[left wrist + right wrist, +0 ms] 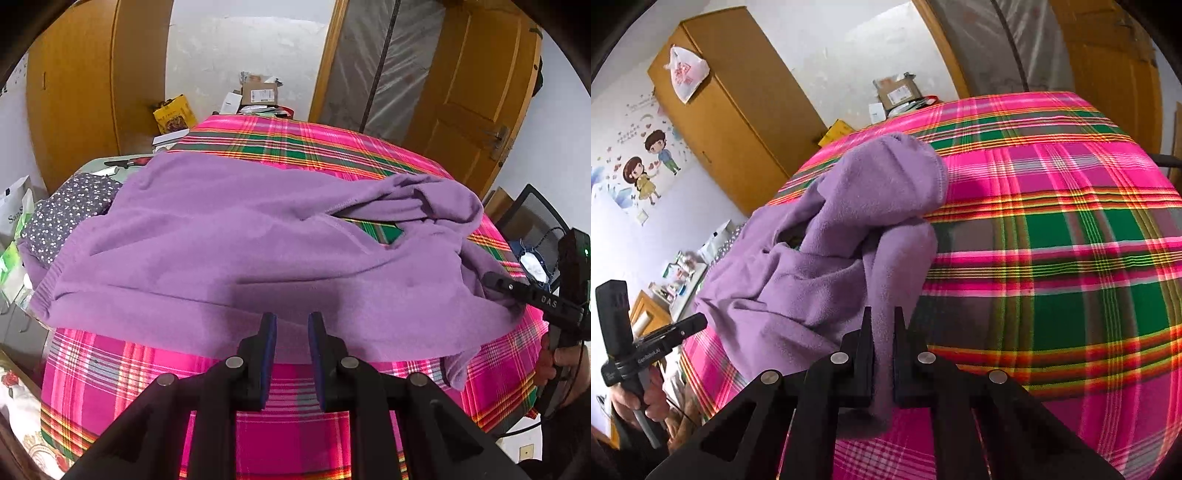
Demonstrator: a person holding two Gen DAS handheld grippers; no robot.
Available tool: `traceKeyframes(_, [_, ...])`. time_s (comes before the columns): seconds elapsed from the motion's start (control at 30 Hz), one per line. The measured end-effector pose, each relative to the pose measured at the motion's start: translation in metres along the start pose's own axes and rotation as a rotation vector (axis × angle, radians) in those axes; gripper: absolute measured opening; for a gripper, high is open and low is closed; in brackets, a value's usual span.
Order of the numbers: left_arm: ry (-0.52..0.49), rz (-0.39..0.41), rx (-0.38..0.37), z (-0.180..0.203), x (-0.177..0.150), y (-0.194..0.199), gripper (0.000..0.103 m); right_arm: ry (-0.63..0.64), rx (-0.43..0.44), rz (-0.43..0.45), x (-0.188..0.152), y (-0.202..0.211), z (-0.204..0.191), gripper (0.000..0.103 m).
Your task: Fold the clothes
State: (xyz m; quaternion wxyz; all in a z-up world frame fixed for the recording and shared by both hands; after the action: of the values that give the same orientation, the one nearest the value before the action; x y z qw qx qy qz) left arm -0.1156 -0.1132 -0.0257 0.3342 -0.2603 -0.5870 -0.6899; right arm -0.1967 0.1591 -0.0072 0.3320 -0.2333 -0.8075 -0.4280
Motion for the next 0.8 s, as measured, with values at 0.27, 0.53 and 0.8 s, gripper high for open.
traceKeyframes(0.27, [0.009, 0.031, 0.009, -0.014, 0.013, 0.003, 0.018, -0.012, 0.073, 0.155, 0.008, 0.075, -0.028, 0.007])
traceKeyframes(0.53, [-0.006, -0.002, -0.026, -0.013, 0.007, -0.005, 0.018, -0.082, 0.099, 0.023, -0.028, 0.101, -0.037, 0.01])
traceKeyframes(0.8, [-0.017, -0.02, -0.053, -0.01, -0.004, -0.005, 0.018, -0.034, 0.017, 0.058, -0.024, 0.123, -0.03, 0.039])
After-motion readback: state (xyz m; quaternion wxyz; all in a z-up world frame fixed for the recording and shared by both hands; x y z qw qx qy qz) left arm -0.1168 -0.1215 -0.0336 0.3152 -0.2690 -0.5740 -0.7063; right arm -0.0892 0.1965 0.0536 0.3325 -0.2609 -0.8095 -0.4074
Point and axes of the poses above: each gripper's, at about its wrist camera, not at the fingertips, and y roughly against the way its jaws point, z to its right, x to its top, the point moved 2 cm from there along -y, roughly the way its jaws point, and after that the axes turned 9 degrees about z, right-handed, at the moved point
